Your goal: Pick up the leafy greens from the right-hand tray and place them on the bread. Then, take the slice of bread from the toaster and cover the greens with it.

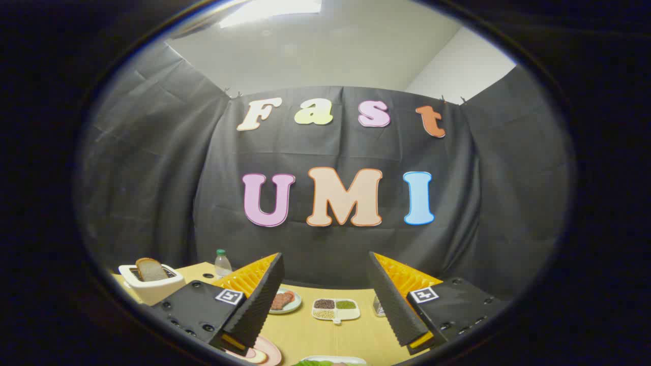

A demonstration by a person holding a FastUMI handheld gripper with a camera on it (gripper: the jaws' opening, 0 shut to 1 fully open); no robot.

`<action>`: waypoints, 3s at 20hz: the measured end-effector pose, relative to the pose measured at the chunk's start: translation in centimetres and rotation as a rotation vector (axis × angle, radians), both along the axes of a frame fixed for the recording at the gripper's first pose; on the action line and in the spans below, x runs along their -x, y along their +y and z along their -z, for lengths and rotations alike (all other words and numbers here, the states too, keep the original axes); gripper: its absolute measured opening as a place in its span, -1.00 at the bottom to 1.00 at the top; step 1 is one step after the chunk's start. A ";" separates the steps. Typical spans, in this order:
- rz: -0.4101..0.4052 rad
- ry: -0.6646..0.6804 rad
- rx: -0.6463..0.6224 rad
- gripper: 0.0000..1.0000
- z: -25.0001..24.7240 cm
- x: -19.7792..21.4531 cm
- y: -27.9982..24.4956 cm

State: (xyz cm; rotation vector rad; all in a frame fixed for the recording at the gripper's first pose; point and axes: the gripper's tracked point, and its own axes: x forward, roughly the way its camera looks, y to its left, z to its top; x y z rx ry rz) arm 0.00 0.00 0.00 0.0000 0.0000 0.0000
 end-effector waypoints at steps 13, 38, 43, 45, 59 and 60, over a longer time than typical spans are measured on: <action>-0.070 0.000 -0.028 1.00 -0.4 -0.9 2.1; -0.450 0.421 0.139 1.00 11.9 1.4 -1.3; -0.531 0.524 0.162 1.00 15.6 2.3 -1.3; -0.559 0.579 0.178 1.00 17.4 2.8 -1.6; -0.767 0.964 0.256 1.00 28.6 8.9 -1.6; -0.774 0.988 0.261 1.00 29.4 9.3 -1.6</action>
